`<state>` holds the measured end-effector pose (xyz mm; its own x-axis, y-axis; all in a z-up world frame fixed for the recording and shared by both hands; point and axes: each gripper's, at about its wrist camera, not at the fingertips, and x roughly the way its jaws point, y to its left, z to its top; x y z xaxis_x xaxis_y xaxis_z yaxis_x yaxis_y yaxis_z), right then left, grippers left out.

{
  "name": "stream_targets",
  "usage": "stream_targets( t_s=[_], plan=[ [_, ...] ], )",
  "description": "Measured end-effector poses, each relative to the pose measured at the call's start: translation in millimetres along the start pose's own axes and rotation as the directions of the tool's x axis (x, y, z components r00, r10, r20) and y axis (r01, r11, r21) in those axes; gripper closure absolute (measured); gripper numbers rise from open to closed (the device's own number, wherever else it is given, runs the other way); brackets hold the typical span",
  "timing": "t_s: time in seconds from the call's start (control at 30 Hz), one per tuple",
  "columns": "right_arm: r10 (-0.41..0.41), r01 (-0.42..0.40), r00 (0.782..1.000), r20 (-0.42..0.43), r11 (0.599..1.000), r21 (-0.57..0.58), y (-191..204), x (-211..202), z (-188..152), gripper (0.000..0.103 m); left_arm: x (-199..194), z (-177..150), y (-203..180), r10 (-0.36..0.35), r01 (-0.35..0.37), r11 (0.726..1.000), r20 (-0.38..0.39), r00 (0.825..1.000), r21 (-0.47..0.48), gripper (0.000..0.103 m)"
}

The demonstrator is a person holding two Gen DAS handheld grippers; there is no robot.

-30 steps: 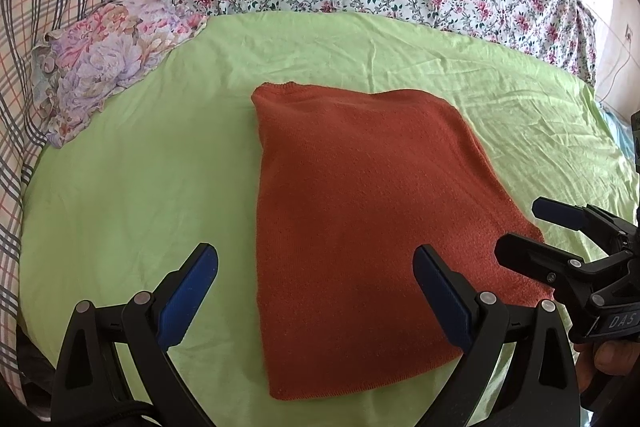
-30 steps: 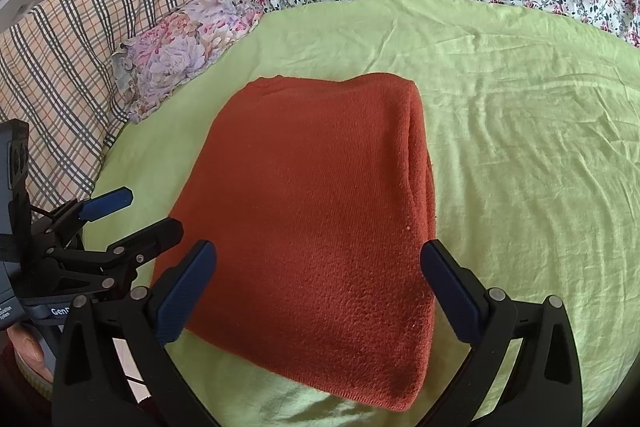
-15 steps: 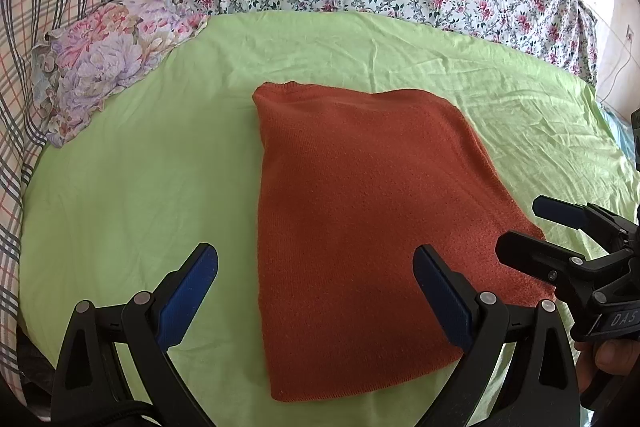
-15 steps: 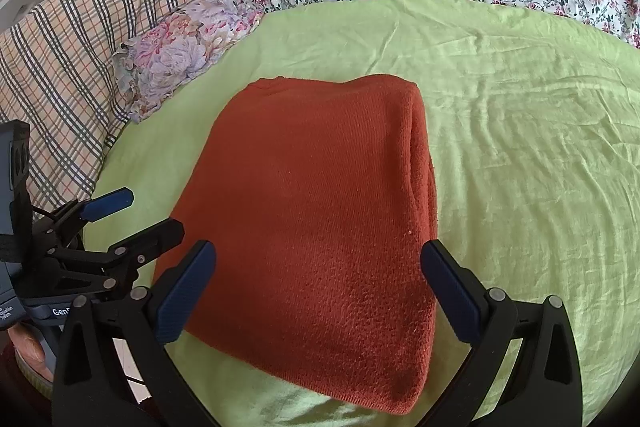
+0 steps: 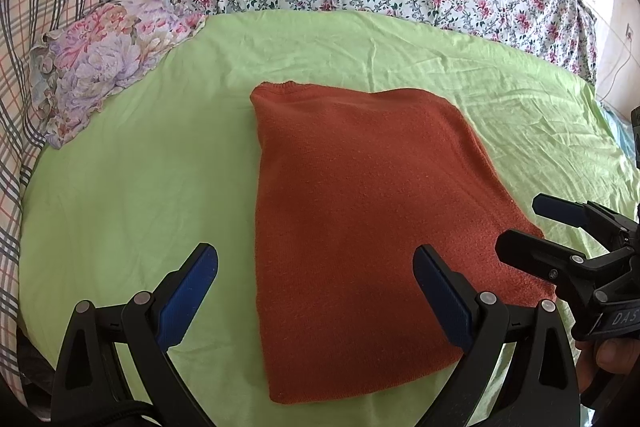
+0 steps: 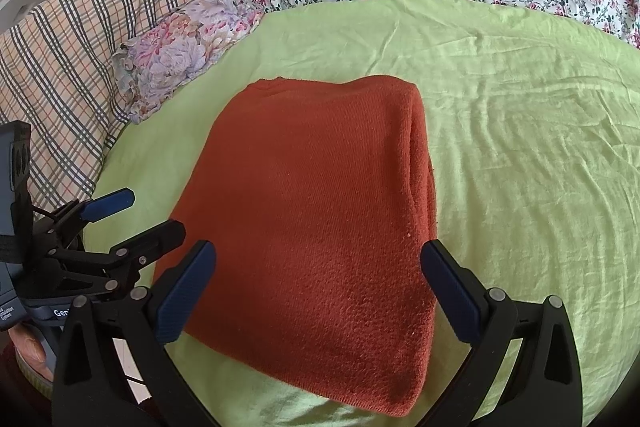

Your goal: Fold small clothes

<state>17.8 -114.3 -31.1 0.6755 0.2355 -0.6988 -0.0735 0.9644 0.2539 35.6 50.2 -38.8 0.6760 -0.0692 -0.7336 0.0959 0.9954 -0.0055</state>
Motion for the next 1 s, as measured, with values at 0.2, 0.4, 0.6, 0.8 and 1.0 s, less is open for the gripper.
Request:
stream_targets(
  t_s=[0.2, 0.4, 0.6, 0.8, 1.0],
  plan=[
    [0.001, -0.001, 1.000, -0.001, 1.000, 0.000, 0.0, 0.5, 1.2, 0.001, 0.5, 0.2, -0.5, 0.000, 0.000, 1.000, 0.000, 1.000, 0.002, 0.005],
    [0.001, -0.001, 1.000, -0.001, 1.000, 0.000, 0.4, 1.1, 1.7, 0.001, 0.6, 1.3, -2.4, 0.000, 0.000, 1.000, -0.001, 1.000, 0.001, 0.004],
    [0.000, 0.000, 1.000, -0.001, 1.000, 0.000, 0.6, 1.0, 2.3, 0.001, 2.6, 1.6, -2.6, 0.001, -0.001, 1.000, -0.005, 1.000, 0.002, 0.004],
    [0.002, -0.002, 1.000, -0.002, 1.000, 0.000, -0.5, 2.3, 3.8, 0.001, 3.8, 1.6, -1.8, 0.002, -0.002, 1.000, -0.005, 1.000, 0.002, 0.004],
    [0.003, -0.003, 1.000, -0.002, 1.000, -0.002, -1.0, 2.3, 3.5, 0.001, 4.9, 1.1, -1.8, 0.004, -0.004, 1.000, -0.007, 1.000, -0.001, 0.005]
  ],
)
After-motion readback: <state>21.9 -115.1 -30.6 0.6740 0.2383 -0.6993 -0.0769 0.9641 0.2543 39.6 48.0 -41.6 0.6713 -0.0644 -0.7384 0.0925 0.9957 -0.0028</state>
